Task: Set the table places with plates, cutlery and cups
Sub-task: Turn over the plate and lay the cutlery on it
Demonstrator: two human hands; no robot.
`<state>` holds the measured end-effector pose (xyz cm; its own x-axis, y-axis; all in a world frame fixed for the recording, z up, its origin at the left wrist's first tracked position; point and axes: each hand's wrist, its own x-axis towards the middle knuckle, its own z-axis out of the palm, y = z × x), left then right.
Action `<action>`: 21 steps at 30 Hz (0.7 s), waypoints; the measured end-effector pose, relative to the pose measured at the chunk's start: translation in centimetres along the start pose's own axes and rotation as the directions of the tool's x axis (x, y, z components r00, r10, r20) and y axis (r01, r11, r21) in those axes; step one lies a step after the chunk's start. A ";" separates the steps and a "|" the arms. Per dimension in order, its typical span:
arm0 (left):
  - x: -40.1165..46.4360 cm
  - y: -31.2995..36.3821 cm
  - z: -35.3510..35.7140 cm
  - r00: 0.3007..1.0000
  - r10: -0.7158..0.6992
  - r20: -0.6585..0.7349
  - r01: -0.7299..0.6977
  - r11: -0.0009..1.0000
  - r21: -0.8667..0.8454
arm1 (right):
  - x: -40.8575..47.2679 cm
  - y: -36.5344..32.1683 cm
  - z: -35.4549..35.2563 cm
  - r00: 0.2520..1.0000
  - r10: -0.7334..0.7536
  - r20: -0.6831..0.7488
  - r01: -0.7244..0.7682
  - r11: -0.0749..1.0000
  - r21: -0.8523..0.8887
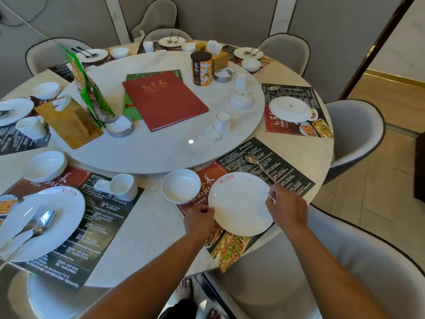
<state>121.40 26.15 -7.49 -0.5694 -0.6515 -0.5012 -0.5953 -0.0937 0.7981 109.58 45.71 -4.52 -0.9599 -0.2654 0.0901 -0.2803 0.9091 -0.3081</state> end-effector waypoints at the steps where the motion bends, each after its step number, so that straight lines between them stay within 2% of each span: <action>1: 0.0 0.0 0.0 1.000 0.001 0.004 -0.001 1.000 -0.005 | -1.2 -0.2 -0.1 1.000 -0.010 0.023 0.010 1.000 0.006; 6: -0.2 0.0 -0.2 1.000 0.016 0.017 -0.016 1.000 0.004 | -6.2 -0.9 0.1 0.992 -0.035 0.123 0.029 0.998 0.052; 9: -0.2 0.0 -0.1 1.000 0.024 0.018 -0.024 1.000 0.011 | -7.6 -0.9 0.0 0.994 -0.003 0.111 -0.005 0.997 0.075; 15: -0.3 0.0 -0.2 0.999 0.043 0.016 -0.043 0.999 0.012 | -8.2 -0.7 -0.6 0.995 0.037 0.089 -0.038 0.999 0.015; 21: -0.4 0.0 -0.1 0.999 0.049 0.010 -0.050 0.999 0.016 | -8.6 -1.1 -0.9 0.995 0.025 0.097 -0.024 1.000 -0.010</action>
<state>121.69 26.30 -7.22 -0.6039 -0.6476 -0.4646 -0.5754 -0.0492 0.8164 118.11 47.25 -4.11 -0.9621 -0.2724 -0.0095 -0.2571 0.9184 -0.3008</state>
